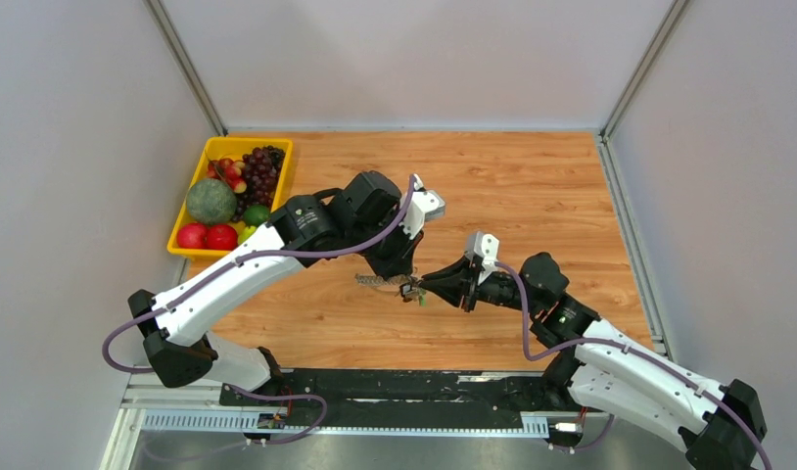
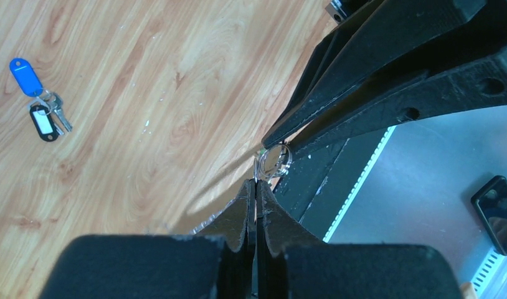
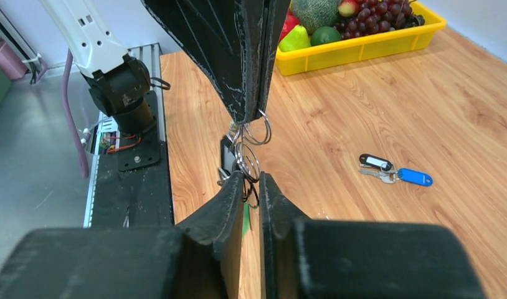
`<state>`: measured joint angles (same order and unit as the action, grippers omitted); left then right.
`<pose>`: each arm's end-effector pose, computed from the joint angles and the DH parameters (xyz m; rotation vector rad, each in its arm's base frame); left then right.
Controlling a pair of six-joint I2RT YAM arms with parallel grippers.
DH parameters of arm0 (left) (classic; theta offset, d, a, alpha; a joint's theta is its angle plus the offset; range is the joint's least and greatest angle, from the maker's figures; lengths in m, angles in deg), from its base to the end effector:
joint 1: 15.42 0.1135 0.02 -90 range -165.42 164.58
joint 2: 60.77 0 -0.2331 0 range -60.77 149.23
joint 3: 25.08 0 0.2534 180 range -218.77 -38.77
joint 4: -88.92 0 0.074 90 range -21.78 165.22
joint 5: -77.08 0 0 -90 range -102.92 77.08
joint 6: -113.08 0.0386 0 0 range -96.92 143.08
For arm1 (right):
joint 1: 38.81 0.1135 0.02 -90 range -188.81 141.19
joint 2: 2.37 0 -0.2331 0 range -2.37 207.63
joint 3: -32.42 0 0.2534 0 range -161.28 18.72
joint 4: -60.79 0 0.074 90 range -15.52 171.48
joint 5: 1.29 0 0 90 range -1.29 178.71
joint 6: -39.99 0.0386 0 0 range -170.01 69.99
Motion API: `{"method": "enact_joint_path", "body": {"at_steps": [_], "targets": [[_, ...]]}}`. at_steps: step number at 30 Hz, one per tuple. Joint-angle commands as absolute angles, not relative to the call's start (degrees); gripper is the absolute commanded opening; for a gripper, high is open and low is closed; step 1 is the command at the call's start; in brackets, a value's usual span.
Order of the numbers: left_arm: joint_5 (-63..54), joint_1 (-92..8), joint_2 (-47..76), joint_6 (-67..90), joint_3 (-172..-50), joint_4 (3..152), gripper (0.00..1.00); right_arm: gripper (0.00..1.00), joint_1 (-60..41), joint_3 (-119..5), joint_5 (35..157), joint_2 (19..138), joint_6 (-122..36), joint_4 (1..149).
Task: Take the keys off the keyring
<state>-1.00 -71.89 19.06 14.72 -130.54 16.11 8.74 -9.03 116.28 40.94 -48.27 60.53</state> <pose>0.1498 -0.2405 0.3706 1.1192 2.2546 -0.7503 0.1298 0.1684 0.2621 -1.0061 1.3685 1.0384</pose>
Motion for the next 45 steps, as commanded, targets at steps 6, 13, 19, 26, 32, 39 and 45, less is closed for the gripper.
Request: {"method": "enact_joint_path", "body": {"at_steps": [6,13,19,26,32,39,45], "targets": [[1.81,-71.00,16.81,13.07,-130.35,18.53,0.00,0.00,8.92,-12.48,117.09,41.48,-49.73,61.95],[3.09,-69.51,16.13,10.51,-126.22,19.52,0.00,0.00,8.98,-12.91,111.46,38.68,-53.56,63.46],[5.73,-68.67,17.20,8.84,-123.25,20.14,0.00,0.00,9.52,-13.74,107.09,39.63,-56.56,64.89],[11.54,-66.24,17.55,8.32,-118.12,21.94,0.00,0.00,11.67,-15.00,100.96,41.74,-60.35,65.69],[17.59,-64.12,17.47,7.74,-114.27,24.68,0.00,0.00,12.50,-15.39,97.81,43.53,-62.91,65.31],[24.81,-62.35,17.33,4.66,-109.58,33.33,0.00,0.00,12.56,-14.33,97.32,43.95,-62.57,63.95],[28.31,-59.92,16.55,0.74,-105.04,40.69,0.00,0.38,12.59,-13.94,96.58,42.75,-59.97,64.36]]}}
